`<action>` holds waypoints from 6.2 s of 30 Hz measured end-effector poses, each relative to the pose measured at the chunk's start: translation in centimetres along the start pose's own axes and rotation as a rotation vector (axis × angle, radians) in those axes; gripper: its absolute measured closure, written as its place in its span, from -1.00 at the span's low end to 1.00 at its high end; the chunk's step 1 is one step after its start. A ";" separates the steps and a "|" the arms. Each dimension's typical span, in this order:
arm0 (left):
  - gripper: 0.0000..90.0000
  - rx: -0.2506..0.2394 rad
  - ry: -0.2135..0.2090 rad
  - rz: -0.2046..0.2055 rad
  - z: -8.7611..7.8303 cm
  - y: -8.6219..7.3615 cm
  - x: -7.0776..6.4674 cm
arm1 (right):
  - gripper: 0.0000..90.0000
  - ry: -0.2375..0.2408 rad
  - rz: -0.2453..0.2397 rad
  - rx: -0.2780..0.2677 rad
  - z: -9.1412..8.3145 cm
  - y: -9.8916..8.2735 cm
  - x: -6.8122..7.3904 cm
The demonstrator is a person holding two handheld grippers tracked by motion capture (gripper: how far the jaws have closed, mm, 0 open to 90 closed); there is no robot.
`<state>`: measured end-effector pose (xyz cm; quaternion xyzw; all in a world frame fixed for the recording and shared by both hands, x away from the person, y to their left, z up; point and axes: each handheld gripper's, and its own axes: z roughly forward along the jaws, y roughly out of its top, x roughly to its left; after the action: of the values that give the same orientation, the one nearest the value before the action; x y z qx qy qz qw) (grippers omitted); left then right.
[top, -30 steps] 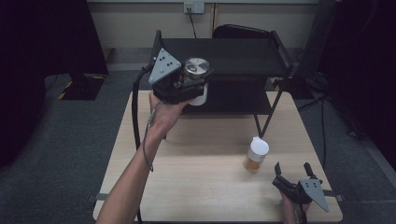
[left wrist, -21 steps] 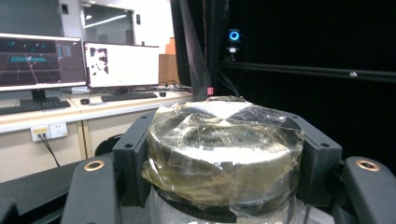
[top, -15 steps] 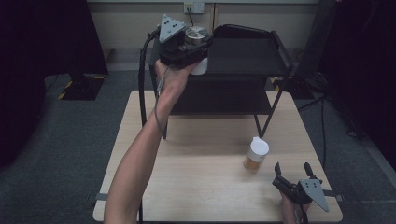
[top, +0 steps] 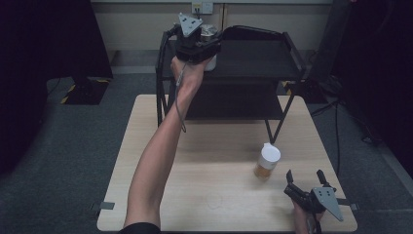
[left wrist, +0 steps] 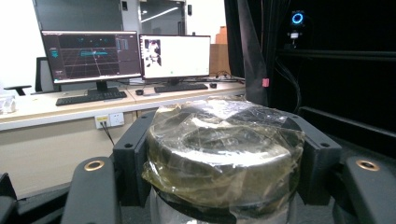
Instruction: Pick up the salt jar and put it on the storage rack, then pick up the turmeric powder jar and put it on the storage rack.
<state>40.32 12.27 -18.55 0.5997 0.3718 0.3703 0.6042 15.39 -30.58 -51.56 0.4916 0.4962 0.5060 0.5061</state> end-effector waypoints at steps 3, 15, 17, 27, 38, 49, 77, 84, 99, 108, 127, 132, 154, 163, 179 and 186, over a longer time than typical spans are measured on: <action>-0.22 0.005 -0.002 -0.007 0.0 0.1 0.1 | -1.00 0.001 0.000 0.000 0.0 0.0 0.0; -0.23 0.031 -0.005 -0.001 0.1 0.7 0.2 | -1.00 0.002 0.000 0.001 0.0 0.0 0.0; -0.23 0.031 0.013 -0.005 0.1 0.7 -0.2 | -1.00 0.002 -0.001 0.001 0.0 0.0 0.0; -0.98 -0.024 0.032 -0.044 -1.1 0.6 0.0 | -1.00 0.004 0.000 0.001 0.0 0.0 -0.1; -1.00 -0.073 0.032 -0.004 -2.7 0.1 -1.2 | -1.00 0.005 0.001 0.001 0.0 0.0 -0.1; -1.00 -0.102 0.020 0.043 -5.5 -1.0 -2.0 | -1.00 0.005 0.001 0.001 0.0 0.0 -0.1; -1.00 -0.141 0.011 0.060 -16.6 -10.2 -5.9 | -1.00 -0.004 -0.002 0.001 -0.1 0.0 0.1; -0.99 -0.139 0.043 0.073 -18.6 -14.6 -7.0 | -1.00 -0.002 -0.001 0.001 -0.1 0.0 0.1; -1.00 -0.118 0.069 0.074 -21.8 -24.2 -9.0 | -1.00 -0.006 -0.002 0.001 -0.1 0.0 0.1; -1.00 -0.057 0.038 0.065 -23.5 -30.2 -9.0 | -1.00 -0.003 -0.004 0.001 -0.1 0.0 0.1; -1.00 -0.059 0.059 0.004 -23.3 -33.7 -7.3 | -1.00 -0.005 -0.004 0.001 -0.1 0.0 0.2; -0.99 -0.018 0.068 0.001 -23.0 -33.1 -7.4 | -1.00 -0.009 -0.002 0.001 -0.1 0.0 0.2; -1.00 -0.015 0.076 0.002 -23.0 -33.0 -7.6 | -1.00 -0.009 -0.003 0.001 -0.1 0.0 0.2; -1.00 -0.015 0.076 0.002 -23.0 -33.0 -7.6 | -1.00 -0.004 -0.001 0.000 -0.1 0.0 0.1; -1.00 -0.015 0.079 0.003 -22.9 -33.0 -7.6 | -1.00 0.066 0.073 -0.005 0.1 1.0 -0.8; -1.00 -0.015 0.079 0.001 -22.9 -33.0 -7.6 | -1.00 0.159 0.023 -0.091 0.6 2.5 1.0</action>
<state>16.44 15.55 -51.64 0.5801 0.3923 0.3969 0.5934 15.96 -29.52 -49.08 0.4319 0.5058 0.5711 0.4810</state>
